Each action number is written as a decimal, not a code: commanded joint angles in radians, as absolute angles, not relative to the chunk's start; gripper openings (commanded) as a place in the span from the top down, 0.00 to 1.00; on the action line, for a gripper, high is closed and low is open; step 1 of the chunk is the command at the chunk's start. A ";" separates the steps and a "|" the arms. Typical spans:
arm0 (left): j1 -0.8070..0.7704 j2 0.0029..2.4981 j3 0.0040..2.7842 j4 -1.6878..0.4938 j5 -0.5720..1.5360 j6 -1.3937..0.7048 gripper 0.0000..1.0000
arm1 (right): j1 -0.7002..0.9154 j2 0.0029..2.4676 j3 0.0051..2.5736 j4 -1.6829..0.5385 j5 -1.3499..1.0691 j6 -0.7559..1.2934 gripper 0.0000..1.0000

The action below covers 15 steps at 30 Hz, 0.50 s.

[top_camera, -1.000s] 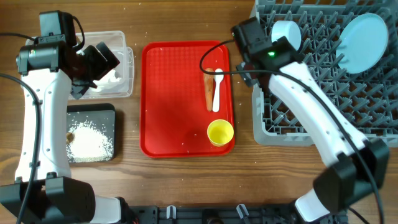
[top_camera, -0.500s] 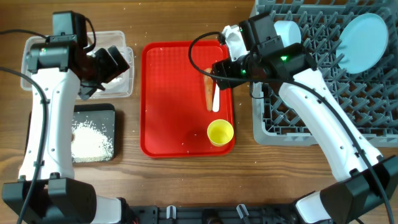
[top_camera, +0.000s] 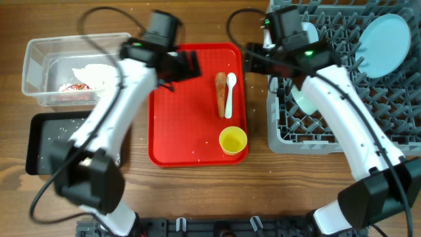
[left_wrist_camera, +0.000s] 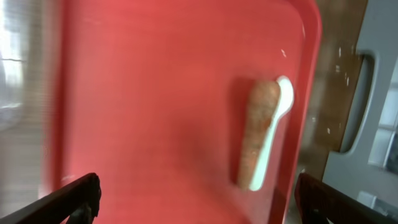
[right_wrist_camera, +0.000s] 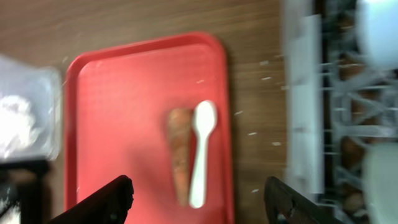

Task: Sort waste into correct bins and load items into the dishwasher rack
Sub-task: 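Grasp the carrot on the red tray with the left gripper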

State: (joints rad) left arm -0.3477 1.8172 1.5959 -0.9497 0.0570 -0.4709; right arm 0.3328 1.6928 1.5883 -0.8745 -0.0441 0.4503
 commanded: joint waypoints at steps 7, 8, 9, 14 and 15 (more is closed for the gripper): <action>-0.512 2.081 1.588 -0.767 0.055 -0.563 0.07 | 0.201 1.591 1.597 -0.946 -0.015 0.443 0.28; -0.517 2.093 1.588 -0.760 0.055 -0.563 0.09 | 0.201 1.591 1.597 -0.954 -0.015 0.440 0.28; -0.524 2.106 1.588 -0.753 0.055 -0.563 0.12 | 0.202 1.591 1.597 -0.957 -0.015 0.431 0.28; -0.553 2.157 1.588 -0.715 0.054 -0.562 0.15 | 0.202 1.591 1.597 -0.959 -0.015 0.425 0.29; -0.559 2.165 1.588 -0.711 0.054 -0.562 0.19 | 0.202 1.591 1.597 -0.962 -0.015 0.425 0.28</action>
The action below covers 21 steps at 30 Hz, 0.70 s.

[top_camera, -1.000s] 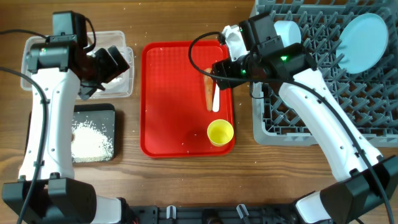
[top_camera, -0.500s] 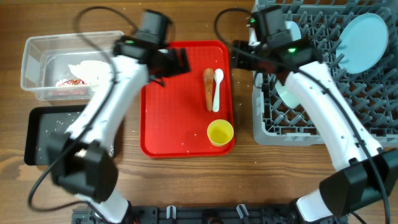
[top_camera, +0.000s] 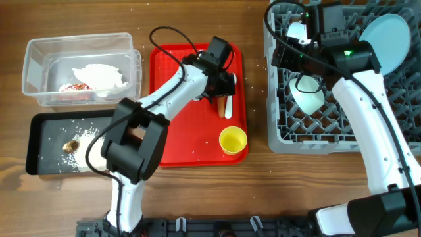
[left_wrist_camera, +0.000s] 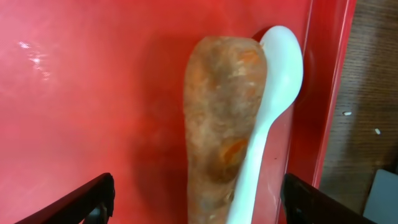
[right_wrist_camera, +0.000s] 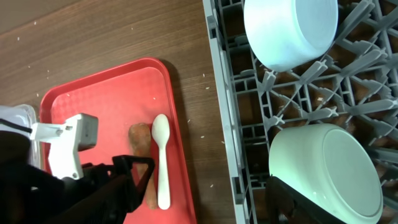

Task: Sort waste into correct bins and load items into the dishwasher rack
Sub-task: 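Grasp the carrot on the red tray with the left gripper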

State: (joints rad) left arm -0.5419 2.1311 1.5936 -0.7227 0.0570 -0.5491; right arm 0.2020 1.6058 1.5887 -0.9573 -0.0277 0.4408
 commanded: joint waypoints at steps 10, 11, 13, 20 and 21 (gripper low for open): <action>-0.565 2.215 1.587 -0.710 -0.040 -0.561 0.60 | 0.202 1.591 1.597 -0.986 -0.015 0.418 0.28; -0.565 2.215 1.587 -0.710 -0.044 -0.562 0.62 | 0.202 1.591 1.597 -0.988 -0.015 0.419 0.28; -0.565 2.215 1.587 -0.710 -0.044 -0.562 0.74 | 0.202 1.591 1.597 -0.990 -0.015 0.419 0.28; -0.565 2.210 1.588 -0.713 -0.045 -0.554 0.92 | 0.202 1.591 1.597 -1.003 -0.015 0.413 0.28; -0.564 2.204 1.591 -0.720 -0.055 -0.546 0.92 | 0.202 1.591 1.597 -1.008 -0.015 0.400 0.28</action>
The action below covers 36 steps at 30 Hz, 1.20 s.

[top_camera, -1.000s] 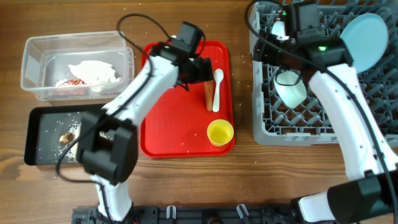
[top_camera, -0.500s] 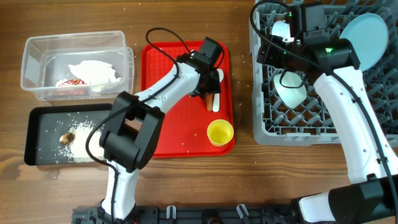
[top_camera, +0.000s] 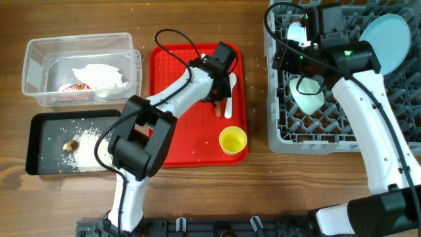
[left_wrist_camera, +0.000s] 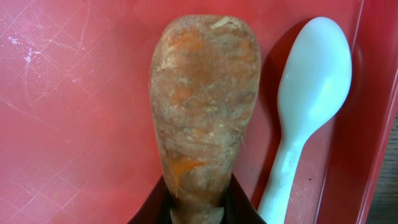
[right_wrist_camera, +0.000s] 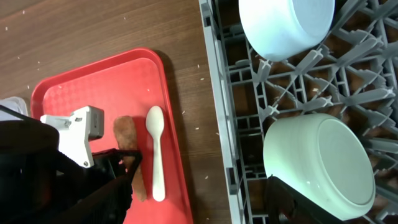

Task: Sort waste into correct bins and load items into the dishwasher rack
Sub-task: 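Grasp the carrot on the red tray with the left gripper, then carry the carrot left and drop it onto the black tray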

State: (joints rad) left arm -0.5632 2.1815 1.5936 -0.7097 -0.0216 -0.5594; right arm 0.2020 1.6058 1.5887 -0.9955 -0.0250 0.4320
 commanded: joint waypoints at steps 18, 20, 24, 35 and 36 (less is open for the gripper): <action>-0.208 1.598 1.703 -1.187 -0.178 -0.480 0.96 | 0.202 1.591 1.597 -1.025 -0.015 0.366 0.24; -0.130 1.545 1.703 -1.270 -0.221 -0.509 0.96 | 0.202 1.591 1.597 -1.023 -0.015 0.366 0.24; 0.056 1.505 1.699 -1.417 -0.299 -0.566 0.96 | 0.202 1.591 1.597 -1.021 -0.015 0.367 0.23; 0.334 1.507 1.219 -1.174 -0.304 -0.775 0.94 | 0.202 1.591 1.597 -1.018 -0.015 0.366 0.22; 0.340 1.507 1.148 -1.106 -0.304 -0.779 0.94 | 0.202 1.591 1.597 -1.023 -0.015 0.366 0.22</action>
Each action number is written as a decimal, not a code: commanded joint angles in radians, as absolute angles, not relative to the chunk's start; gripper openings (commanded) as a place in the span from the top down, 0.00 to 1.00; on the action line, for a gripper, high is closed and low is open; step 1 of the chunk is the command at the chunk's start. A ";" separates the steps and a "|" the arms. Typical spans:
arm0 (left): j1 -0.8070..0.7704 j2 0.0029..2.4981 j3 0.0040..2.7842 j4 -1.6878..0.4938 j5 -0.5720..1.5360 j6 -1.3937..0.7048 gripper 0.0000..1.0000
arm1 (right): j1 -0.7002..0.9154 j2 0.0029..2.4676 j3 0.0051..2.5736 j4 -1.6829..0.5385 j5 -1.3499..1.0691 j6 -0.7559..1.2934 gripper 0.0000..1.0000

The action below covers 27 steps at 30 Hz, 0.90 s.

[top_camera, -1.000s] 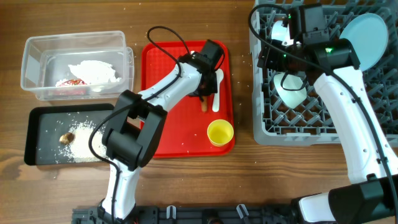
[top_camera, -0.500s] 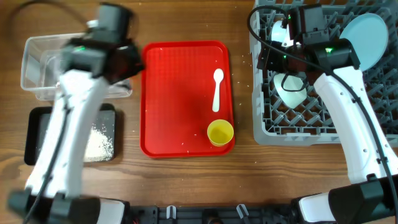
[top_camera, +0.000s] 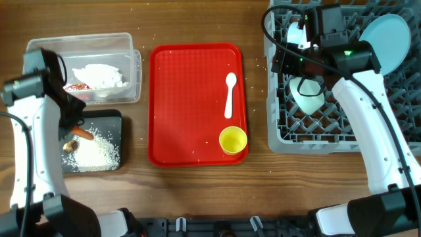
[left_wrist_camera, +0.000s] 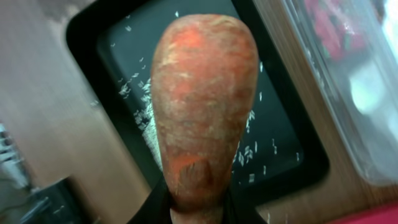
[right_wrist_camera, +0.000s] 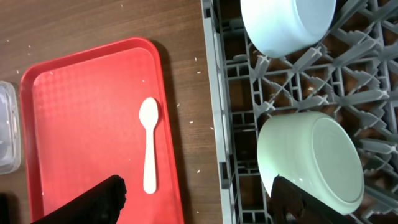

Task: Sort waste into correct bins and load items into the dishwasher rack
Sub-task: 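Carry the carrot left and drop it onto the black tray, then reach the left gripper back to the yellow cup on the red tray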

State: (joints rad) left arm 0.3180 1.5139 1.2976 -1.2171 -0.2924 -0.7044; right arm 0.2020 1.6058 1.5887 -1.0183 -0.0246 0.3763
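Note:
My left gripper (left_wrist_camera: 198,208) is shut on the thin end of an orange-brown carrot (left_wrist_camera: 202,106). It holds the carrot over the black tray (left_wrist_camera: 292,155), which has rice scattered in it. From overhead the carrot (top_camera: 82,133) hangs above the black tray (top_camera: 108,122) at the far left. The red tray (top_camera: 191,105) holds a white spoon (top_camera: 229,94) and a yellow cup (top_camera: 233,139). My right gripper (right_wrist_camera: 196,205) is open with nothing in it, above the left edge of the grey dishwasher rack (right_wrist_camera: 214,74).
A clear bin (top_camera: 85,66) with white paper and red scraps stands behind the black tray. The rack (top_camera: 273,118) holds a white bowl (right_wrist_camera: 286,25), a pale green bowl (right_wrist_camera: 311,165) and a blue plate (top_camera: 385,36). Rice grains lie on the wood.
My left gripper, then shut on the carrot on the red tray beside the spoon, now holds it over the black tray at the far left. The right arm has barely moved.
My left gripper was open over the red tray, with the right gripper between tray and rack. Then the left stood open astride the carrot and the right was over the rack. Then the left was shut on the carrot. Now the carrot is over the black tray.

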 commanded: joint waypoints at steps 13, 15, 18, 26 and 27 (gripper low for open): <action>0.340 1.514 0.881 -0.733 -0.304 -0.846 0.58 | 0.202 1.591 1.597 -1.037 -0.015 0.366 0.22; 0.340 1.514 0.881 -0.720 -0.304 -0.846 0.52 | 0.202 1.591 1.597 -1.038 -0.014 0.364 0.22; 0.340 1.509 0.907 -0.729 -0.303 -0.836 0.51 | 0.202 1.591 1.597 -1.038 -0.015 0.340 0.22; 0.216 1.449 1.281 -0.903 0.255 -0.371 0.40 | 0.202 1.591 1.597 -1.033 -0.015 0.341 0.22; 0.170 1.449 1.284 -0.890 0.283 -0.342 0.36 | 0.202 1.591 1.597 -1.034 -0.015 0.341 0.22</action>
State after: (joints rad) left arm 0.2813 1.4784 1.2324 -0.9009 0.0120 -0.5663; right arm 0.2020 1.6058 1.5887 -1.0340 -0.0246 0.3534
